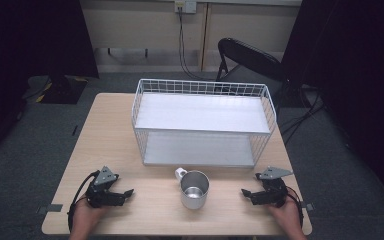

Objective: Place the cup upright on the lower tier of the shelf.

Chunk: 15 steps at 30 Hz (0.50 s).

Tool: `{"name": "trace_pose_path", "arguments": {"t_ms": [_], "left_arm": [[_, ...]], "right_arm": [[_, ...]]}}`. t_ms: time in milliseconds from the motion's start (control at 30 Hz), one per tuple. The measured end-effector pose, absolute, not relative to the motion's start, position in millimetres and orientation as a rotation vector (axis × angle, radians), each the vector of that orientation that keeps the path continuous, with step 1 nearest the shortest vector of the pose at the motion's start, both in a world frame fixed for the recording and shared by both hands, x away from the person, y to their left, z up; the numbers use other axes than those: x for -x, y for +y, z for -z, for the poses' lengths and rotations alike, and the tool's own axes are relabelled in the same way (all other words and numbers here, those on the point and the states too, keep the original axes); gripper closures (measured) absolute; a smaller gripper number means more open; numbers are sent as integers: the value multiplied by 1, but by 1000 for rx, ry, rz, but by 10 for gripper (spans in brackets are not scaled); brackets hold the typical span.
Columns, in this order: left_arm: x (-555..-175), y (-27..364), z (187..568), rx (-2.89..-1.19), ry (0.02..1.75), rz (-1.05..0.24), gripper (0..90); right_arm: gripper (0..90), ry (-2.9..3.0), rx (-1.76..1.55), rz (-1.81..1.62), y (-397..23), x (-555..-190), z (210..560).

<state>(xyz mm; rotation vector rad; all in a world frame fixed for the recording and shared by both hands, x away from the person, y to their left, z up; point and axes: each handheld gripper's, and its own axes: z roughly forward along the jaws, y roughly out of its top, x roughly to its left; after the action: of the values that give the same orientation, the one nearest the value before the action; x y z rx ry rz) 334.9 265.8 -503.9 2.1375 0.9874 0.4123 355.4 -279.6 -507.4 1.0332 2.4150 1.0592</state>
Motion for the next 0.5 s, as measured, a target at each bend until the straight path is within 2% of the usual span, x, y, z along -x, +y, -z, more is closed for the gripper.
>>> {"name": "trace_pose_path", "arguments": {"t_ms": [500], "left_arm": [[-335, 266, 504, -2138, 989, -416, 176]], "right_arm": [[143, 2499, -933, -1098, -263, -345, 493]]}}
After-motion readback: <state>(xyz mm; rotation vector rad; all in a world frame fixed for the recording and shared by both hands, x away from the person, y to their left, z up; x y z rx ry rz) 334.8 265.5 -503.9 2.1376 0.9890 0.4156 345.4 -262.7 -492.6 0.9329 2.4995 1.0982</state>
